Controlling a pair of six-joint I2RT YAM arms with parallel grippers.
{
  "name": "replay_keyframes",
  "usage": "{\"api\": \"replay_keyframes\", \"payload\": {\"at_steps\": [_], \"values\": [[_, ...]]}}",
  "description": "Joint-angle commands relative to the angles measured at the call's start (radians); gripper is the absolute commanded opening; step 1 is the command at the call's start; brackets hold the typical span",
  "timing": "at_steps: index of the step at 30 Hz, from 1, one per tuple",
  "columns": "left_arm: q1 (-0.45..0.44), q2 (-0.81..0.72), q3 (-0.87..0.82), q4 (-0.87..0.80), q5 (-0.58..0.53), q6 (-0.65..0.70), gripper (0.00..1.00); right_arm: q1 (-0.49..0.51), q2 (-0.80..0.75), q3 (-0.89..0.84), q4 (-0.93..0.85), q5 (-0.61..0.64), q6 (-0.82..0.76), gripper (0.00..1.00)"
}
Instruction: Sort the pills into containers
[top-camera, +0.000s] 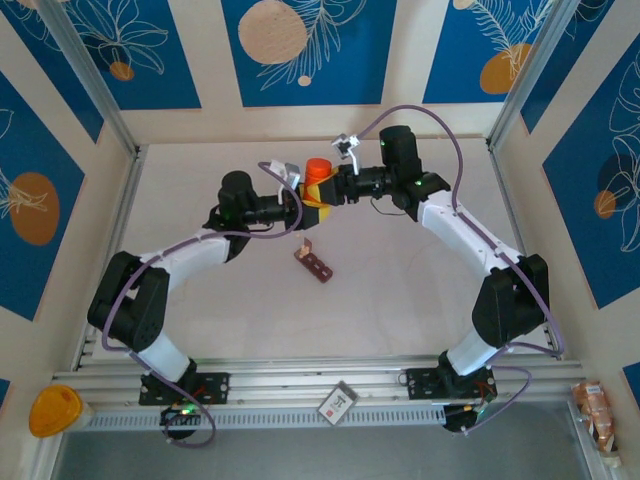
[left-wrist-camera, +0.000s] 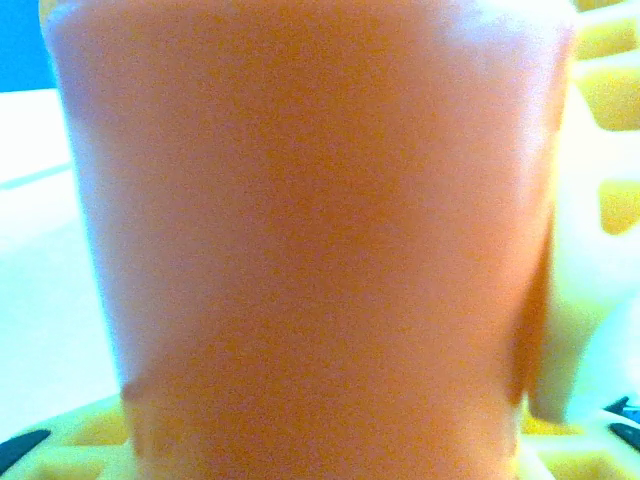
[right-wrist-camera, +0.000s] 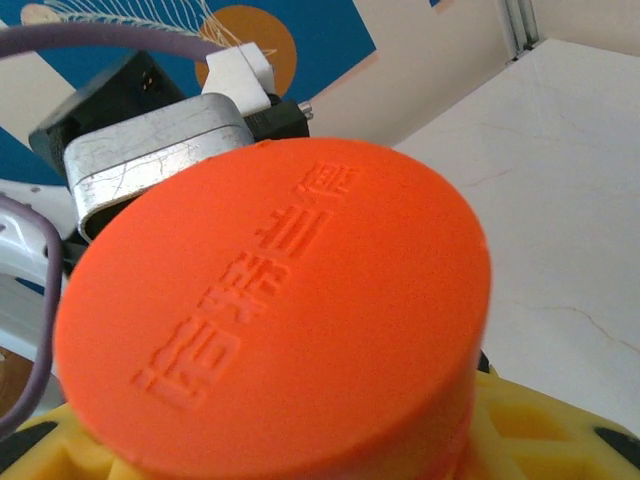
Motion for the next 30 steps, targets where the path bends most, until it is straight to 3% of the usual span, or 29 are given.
{"api": "replay_keyframes", "payload": {"at_steps": [1, 9, 11, 17, 20, 24, 30], "values": [[0.019, 0.008, -0.009, 0.238, -0.006, -0.03, 0.51, -0.031, -0.047, -0.009, 0.031, -0.019, 0.113, 0.33], [0.028, 0.046, -0.01, 0.359, -0.015, -0.123, 0.5, -0.03, -0.049, -0.032, 0.068, -0.038, 0.145, 0.33], [0.03, 0.057, -0.009, 0.392, -0.017, -0.15, 0.45, -0.029, -0.05, -0.033, 0.068, -0.04, 0.145, 0.33], [0.034, 0.082, -0.002, 0.462, -0.023, -0.222, 0.17, -0.03, -0.055, -0.041, 0.067, -0.036, 0.143, 0.35], [0.035, 0.078, -0.002, 0.44, -0.022, -0.208, 0.09, -0.033, -0.06, -0.036, 0.063, -0.027, 0.143, 0.42], [0.034, 0.059, -0.003, 0.366, -0.02, -0.158, 0.0, -0.042, -0.072, -0.018, 0.042, -0.015, 0.143, 0.59], [0.034, 0.035, -0.013, 0.299, -0.036, -0.091, 0.0, -0.06, -0.107, -0.013, 0.002, -0.007, 0.129, 0.78]]}}
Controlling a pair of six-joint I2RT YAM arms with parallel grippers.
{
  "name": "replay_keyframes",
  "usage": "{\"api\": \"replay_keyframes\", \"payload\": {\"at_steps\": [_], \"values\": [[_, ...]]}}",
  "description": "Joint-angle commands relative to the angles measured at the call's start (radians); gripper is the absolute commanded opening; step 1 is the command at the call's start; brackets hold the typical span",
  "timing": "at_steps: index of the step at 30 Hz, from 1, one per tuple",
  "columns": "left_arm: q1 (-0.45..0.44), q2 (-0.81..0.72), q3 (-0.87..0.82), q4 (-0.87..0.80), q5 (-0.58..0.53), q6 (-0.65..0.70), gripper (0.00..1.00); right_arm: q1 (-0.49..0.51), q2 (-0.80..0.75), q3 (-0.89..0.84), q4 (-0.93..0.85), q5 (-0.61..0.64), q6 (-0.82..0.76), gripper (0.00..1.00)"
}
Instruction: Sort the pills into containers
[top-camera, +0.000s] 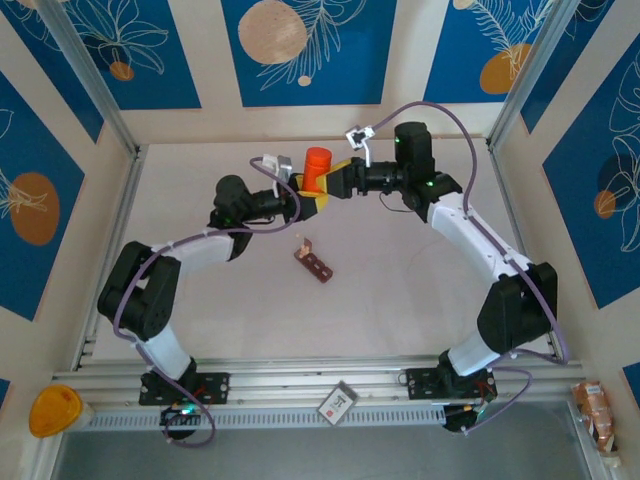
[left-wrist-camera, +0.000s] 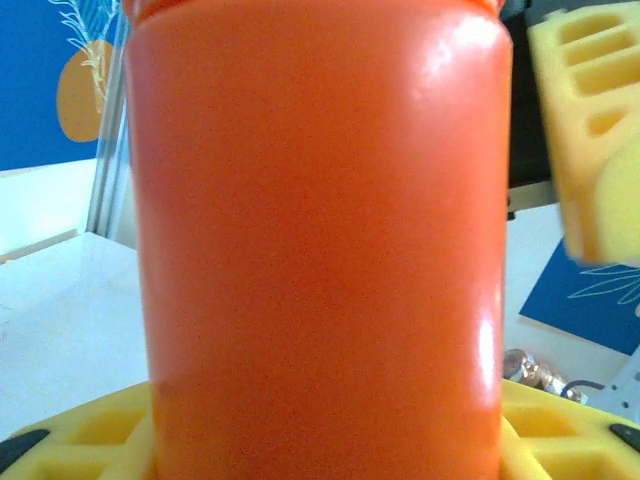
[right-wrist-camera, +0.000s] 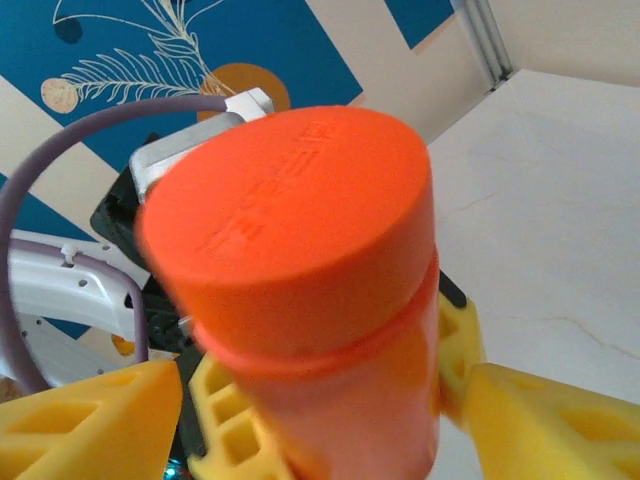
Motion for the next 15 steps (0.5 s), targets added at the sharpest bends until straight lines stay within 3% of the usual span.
{"api": "replay_keyframes", "payload": {"at_steps": [1, 10, 15], "values": [[0.011, -0.045, -0.006, -0.01, -0.02, 0.069, 0.0, -0.013, -0.057, 0.009, -0.063, -0.006, -0.005, 0.79], [0.013, -0.085, 0.019, -0.224, -0.011, 0.246, 0.0, -0.08, -0.19, -0.03, -0.225, 0.009, -0.095, 0.81], [0.012, -0.123, 0.03, -0.422, -0.009, 0.401, 0.0, -0.103, -0.155, 0.142, -0.432, 0.075, -0.198, 0.81]]}}
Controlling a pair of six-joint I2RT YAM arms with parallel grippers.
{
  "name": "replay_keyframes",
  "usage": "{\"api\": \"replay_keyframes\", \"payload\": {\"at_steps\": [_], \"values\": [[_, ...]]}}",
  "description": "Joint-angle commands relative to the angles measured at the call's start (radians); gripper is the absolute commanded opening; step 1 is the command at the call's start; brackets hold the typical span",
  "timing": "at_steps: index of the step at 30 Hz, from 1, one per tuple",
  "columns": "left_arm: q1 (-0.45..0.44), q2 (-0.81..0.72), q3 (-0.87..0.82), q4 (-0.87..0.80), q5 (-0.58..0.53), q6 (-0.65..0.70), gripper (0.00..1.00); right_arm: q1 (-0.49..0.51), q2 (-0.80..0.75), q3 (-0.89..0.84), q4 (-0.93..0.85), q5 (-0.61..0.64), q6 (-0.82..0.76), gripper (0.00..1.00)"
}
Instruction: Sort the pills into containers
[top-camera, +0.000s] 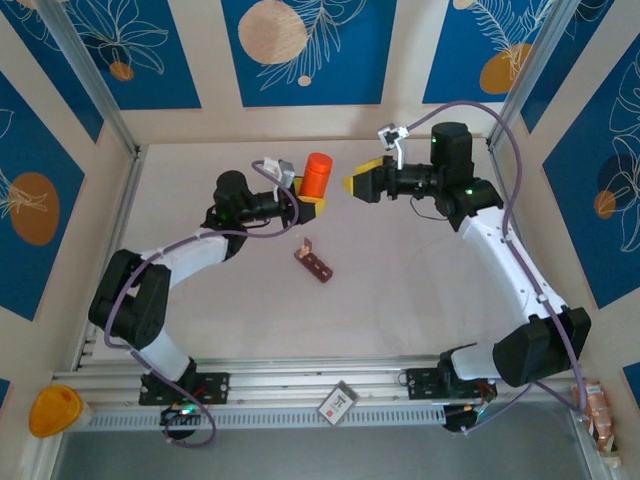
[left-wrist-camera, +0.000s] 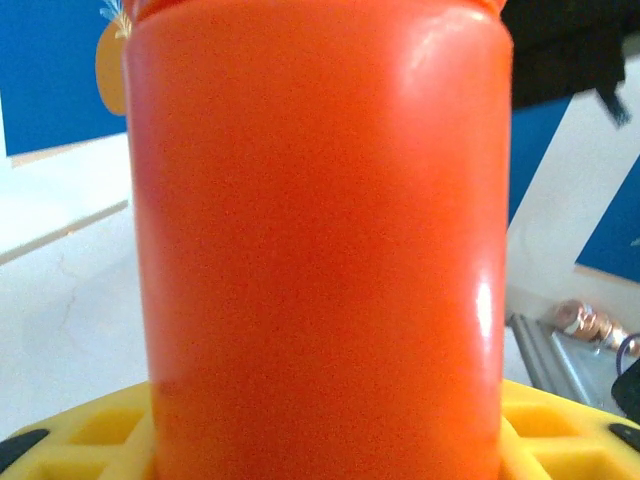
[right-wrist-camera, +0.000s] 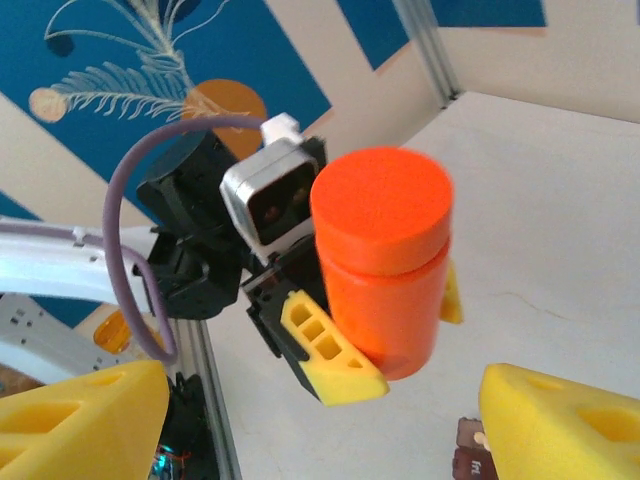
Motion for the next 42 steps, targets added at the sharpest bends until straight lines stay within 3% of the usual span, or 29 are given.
{"api": "replay_keyframes", "payload": {"at_steps": [1, 8, 15, 31, 42], "values": [[0.007, -0.056, 0.029, -0.157, 0.011, 0.159, 0.0, -0.004, 0.041, 0.146, -0.198, 0.053, -0.106, 0.81], [0.002, -0.103, 0.042, -0.334, 0.006, 0.285, 0.0, 0.022, 0.22, 0.417, -0.436, 0.093, -0.165, 0.82], [-0.004, -0.13, 0.051, -0.419, 0.009, 0.343, 0.0, 0.081, 0.36, 0.558, -0.537, 0.129, -0.195, 0.82], [-0.004, -0.139, 0.033, -0.422, 0.012, 0.347, 0.0, 0.156, 0.432, 0.586, -0.585, 0.111, -0.241, 0.81], [-0.004, -0.137, 0.035, -0.418, 0.013, 0.344, 0.0, 0.158, 0.422, 0.532, -0.57, 0.099, -0.237, 0.75]]}}
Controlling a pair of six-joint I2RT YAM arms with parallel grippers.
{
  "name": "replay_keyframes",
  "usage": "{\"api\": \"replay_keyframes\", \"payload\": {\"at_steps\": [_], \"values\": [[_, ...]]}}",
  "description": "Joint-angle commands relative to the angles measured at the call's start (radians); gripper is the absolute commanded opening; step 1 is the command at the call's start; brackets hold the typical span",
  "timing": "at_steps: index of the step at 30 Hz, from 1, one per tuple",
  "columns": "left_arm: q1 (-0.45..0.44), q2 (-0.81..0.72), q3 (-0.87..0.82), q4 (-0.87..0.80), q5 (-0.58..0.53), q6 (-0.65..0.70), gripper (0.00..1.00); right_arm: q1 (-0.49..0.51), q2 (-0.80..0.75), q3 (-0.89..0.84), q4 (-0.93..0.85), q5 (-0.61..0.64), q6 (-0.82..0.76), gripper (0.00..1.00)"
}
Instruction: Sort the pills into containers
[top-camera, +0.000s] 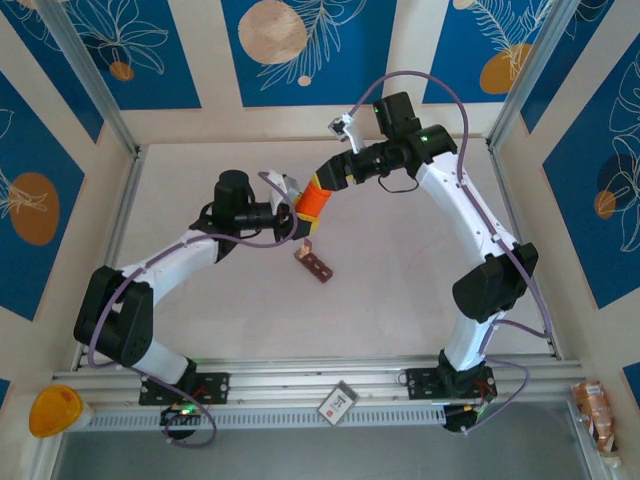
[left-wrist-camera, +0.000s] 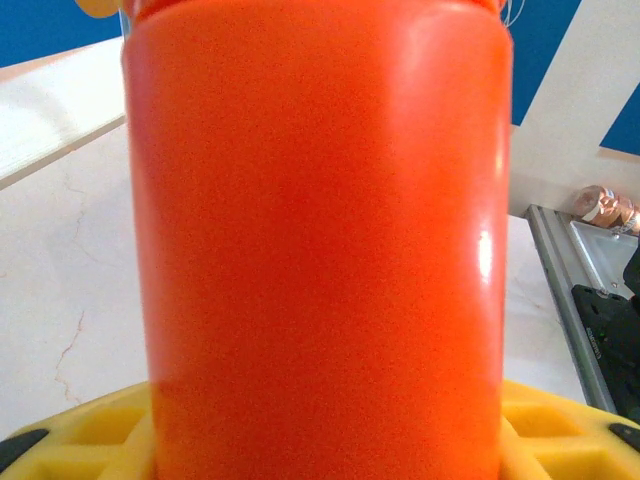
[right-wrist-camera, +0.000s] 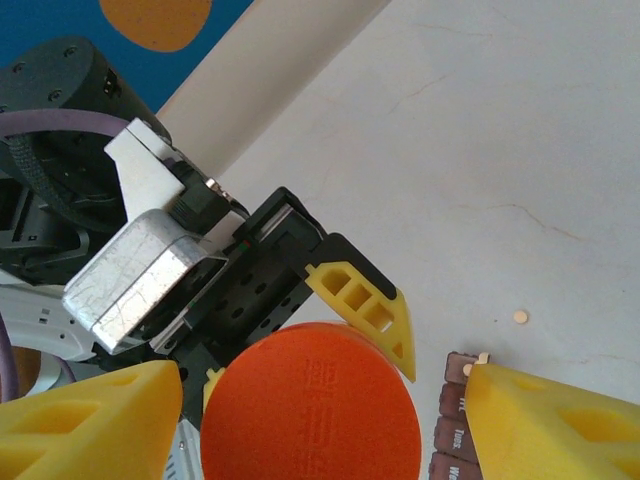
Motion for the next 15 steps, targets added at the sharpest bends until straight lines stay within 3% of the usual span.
{"api": "replay_keyframes", "payload": {"at_steps": [1, 4, 10, 15], "values": [[-0.003, -0.029, 0.023, 0.016, 0.017, 0.02, 0.0, 0.008, -0.005, -0.028, -0.012, -0.029, -0.013, 0.75], [-0.003, -0.028, 0.023, 0.018, 0.018, 0.018, 0.0, 0.007, -0.006, -0.043, -0.005, -0.03, -0.012, 0.71], [-0.003, -0.026, 0.028, 0.019, 0.016, 0.02, 0.0, 0.01, -0.007, -0.069, 0.017, -0.036, 0.013, 0.43], [-0.003, -0.028, 0.026, 0.048, -0.01, 0.005, 0.0, 0.024, -0.022, -0.116, 0.063, 0.018, 0.127, 0.39]]}}
